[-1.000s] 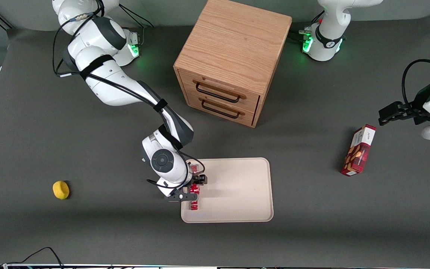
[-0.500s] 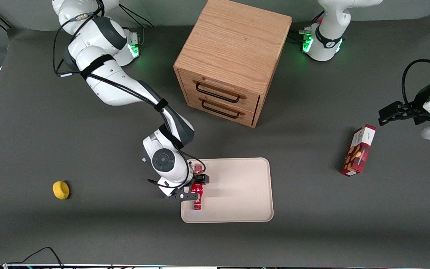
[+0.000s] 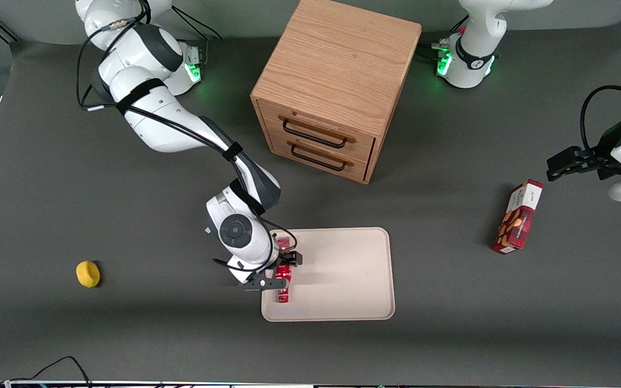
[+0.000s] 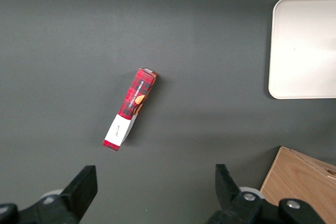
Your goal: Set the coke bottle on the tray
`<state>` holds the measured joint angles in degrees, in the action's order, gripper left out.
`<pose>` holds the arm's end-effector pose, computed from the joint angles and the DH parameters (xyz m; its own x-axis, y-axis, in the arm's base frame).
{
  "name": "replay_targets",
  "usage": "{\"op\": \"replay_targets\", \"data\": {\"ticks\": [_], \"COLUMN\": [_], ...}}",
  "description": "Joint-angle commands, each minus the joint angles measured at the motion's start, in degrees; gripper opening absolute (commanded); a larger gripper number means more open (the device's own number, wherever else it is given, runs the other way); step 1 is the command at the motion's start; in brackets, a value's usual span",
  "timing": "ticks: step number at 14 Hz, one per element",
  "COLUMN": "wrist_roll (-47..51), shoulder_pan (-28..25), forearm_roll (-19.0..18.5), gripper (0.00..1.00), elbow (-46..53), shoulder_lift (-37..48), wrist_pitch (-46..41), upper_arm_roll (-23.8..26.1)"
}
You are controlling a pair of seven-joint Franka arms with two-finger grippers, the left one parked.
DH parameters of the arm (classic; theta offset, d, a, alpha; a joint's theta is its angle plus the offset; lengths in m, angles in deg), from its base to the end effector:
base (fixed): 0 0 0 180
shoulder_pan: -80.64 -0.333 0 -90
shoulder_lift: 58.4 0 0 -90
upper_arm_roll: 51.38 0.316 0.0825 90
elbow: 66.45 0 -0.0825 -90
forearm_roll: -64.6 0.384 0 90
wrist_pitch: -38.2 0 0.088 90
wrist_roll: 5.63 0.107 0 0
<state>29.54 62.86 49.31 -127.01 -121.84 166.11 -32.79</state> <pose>0.6851 0.3820 0.1758 0.9982 -0.0178 0.0579 -0.0109 -0.9930 -0.1172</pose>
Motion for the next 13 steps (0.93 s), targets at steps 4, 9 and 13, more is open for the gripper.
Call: {"op": "replay_targets", "data": {"ticks": [4,9,13], "wrist_roll": [-0.8,-0.8,-0.88], "shoulder_pan": [0.46,4.06,7.22], "forearm_roll": [-0.62,0.17,4.3], "gripper": [1.0,1.0,1.0], "elbow": [0.71,-2.99,-2.9], "shoulder_lift": [6.21,19.99,32.56], "wrist_pitch": [-4.4,-18.61,-35.49], "upper_arm_roll": [0.13,0.4,-0.57]}}
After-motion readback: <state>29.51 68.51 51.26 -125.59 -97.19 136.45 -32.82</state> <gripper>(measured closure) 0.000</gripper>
